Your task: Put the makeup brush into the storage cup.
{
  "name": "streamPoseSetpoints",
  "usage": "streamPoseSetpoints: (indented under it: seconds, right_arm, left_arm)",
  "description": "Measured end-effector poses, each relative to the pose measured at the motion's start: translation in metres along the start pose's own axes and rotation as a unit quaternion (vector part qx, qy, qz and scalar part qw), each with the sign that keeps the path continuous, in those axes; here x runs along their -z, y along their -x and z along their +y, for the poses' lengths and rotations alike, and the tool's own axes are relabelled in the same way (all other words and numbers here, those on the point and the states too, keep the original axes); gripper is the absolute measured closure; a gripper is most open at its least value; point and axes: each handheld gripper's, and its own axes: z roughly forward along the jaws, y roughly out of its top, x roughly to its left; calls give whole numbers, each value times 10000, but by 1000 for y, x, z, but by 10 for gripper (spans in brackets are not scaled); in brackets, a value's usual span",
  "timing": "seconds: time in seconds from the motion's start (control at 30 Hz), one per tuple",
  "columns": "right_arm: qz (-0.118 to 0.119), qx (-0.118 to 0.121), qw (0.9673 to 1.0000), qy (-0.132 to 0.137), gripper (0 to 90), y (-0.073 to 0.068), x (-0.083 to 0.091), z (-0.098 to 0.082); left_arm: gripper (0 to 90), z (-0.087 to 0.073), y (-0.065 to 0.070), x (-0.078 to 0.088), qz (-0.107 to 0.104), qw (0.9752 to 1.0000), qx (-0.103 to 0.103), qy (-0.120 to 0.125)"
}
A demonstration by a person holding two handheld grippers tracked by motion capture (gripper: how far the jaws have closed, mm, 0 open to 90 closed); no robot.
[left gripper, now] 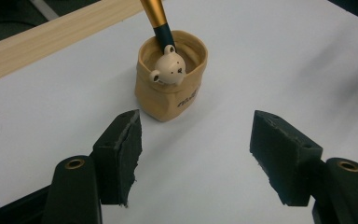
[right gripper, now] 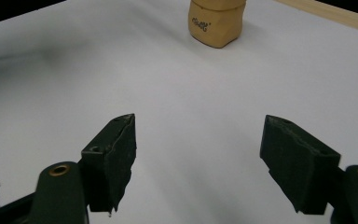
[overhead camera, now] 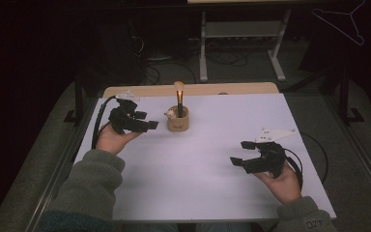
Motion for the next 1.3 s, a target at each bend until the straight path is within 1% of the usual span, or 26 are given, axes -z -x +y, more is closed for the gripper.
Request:
streamPoseSetpoints:
  seconds: [0.07, 0.13, 0.2, 0.23, 0.27, 0.3, 0.4, 0.47, 0.5, 0.53, 0.6, 0.63, 0.7, 0.73, 0.77, 0.8, 0.93, 0.97, 1.03, 1.07, 1.1, 1.13, 1.2, 1.3]
  right_arm:
    - [-14, -11, 10000, 6, 257, 0, 0, 0]
    - [-23, -12, 10000, 9, 255, 0, 0, 0]
    - [-26, -12, 10000, 12, 253, 1, 1, 0]
    - [-28, -25, 10000, 8, 253, 1, 1, 0]
    - [-30, -22, 10000, 11, 252, 1, 1, 0]
    - [-35, -33, 10000, 14, 251, 1, 1, 0]
    - [-43, -45, 10000, 2, 246, 1, 0, -1]
    - [-52, -44, 10000, -6, 245, 1, 0, -1]
    - [-51, -49, 10000, -6, 244, 1, 0, -1]
    - [-55, -47, 10000, -8, 243, 1, 0, -1]
    - [-61, -54, 10000, -12, 241, 1, 0, -1]
    - [-63, -57, 10000, -6, 241, 1, 0, -1]
    - [-69, -67, 10000, -3, 238, 1, 1, -1]
    - [-75, -63, 10000, -5, 238, 1, 1, -1]
    - [-75, -59, 10000, -10, 237, 1, 0, -1]
    - [-74, -50, 10000, -18, 237, 1, 0, -1]
    - [-76, -46, 10000, -23, 237, 1, 0, -2]
    - [-71, -55, 10000, -35, 237, 1, 0, -2]
    - [-68, -63, 9999, -57, 235, 1, 0, -2]
    - [-67, -71, 9999, -57, 235, 1, 0, -2]
    - [-68, -69, 9999, -52, 235, 2, -1, -2]
    - [-67, -70, 9999, -53, 234, 2, -1, -2]
    - [-71, -57, 9999, -56, 233, 2, -1, -2]
    - [-71, -58, 9999, -59, 232, 1, -1, -2]
  left_arm:
    - [322, -2, 2, 1, 0, 10000, -53, 51]
    - [314, -4, 5, 2, 18, 9999, -102, 38]
    - [308, -6, 8, 3, -1, 9999, -106, 57]
    - [303, -7, 9, 3, -9, 9999, -145, 43]
    - [297, -9, 10, 3, -30, 9999, -147, 69]
    - [291, -10, 11, 3, -44, 9999, -107, 85]
    - [274, -14, 14, 5, -50, 9998, -184, 64]
    - [273, -16, 16, 5, -32, 9997, -233, 92]
    - [270, -17, 18, 6, -35, 9997, -208, 90]
    - [266, -18, 19, 6, -30, 9996, -267, 99]
    - [264, -20, 20, 7, -24, 9995, -306, 91]
    - [261, -22, 21, 8, -28, 9995, -279, 124]
    - [259, -26, 23, 10, -36, 9994, -312, 147]
    - [258, -28, 24, 10, -34, 9995, -281, 172]
    - [254, -29, 24, 10, -17, 9994, -322, 155]
    - [253, -32, 26, 10, -37, 9995, -225, 233]
    - [252, -42, 28, 10, -32, 9993, -335, 179]
    - [252, -45, 29, 10, -44, 9993, -312, 202]
    - [250, -50, 29, 10, -44, 9993, -340, 175]
    - [249, -52, 30, 10, -63, 9994, -238, 246]
    - [249, -55, 29, 10, -69, 9993, -275, 228]
    - [249, -57, 30, 11, -58, 9994, -262, 213]
    - [246, -61, 31, 11, -80, 9993, -183, 319]
    - [246, -67, 33, 13, -77, 9993, -217, 300]
